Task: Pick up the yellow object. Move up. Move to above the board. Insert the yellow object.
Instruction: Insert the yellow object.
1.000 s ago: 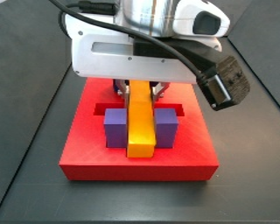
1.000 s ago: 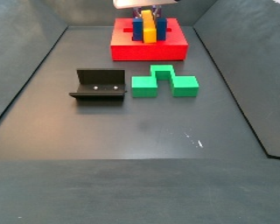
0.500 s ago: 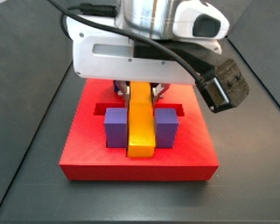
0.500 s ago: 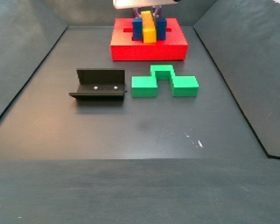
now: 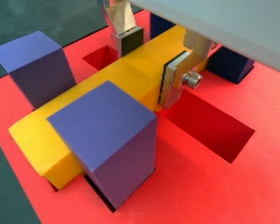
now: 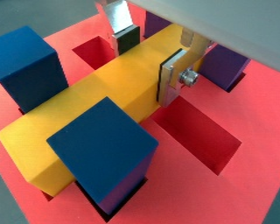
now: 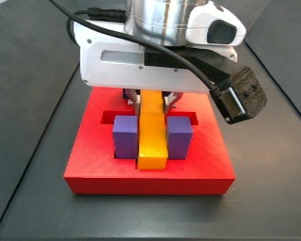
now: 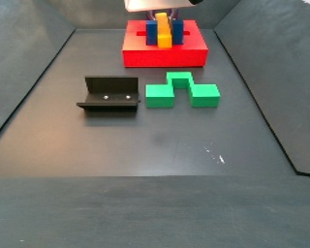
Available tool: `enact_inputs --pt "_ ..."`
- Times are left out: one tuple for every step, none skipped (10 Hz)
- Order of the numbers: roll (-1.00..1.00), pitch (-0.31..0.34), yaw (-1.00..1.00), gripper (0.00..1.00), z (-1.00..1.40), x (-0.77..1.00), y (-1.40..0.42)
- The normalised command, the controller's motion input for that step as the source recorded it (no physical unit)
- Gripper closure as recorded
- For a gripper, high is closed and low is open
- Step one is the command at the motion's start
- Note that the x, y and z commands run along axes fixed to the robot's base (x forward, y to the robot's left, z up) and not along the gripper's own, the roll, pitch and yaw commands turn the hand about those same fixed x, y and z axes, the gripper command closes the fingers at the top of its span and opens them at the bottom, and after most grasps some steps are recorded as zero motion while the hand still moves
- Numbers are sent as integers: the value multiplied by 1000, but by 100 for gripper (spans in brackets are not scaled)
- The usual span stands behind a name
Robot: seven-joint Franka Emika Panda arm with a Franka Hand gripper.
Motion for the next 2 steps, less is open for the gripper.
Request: enact_inputs --pt "6 0 0 100 0 0 0" --pt "14 0 0 100 0 0 0"
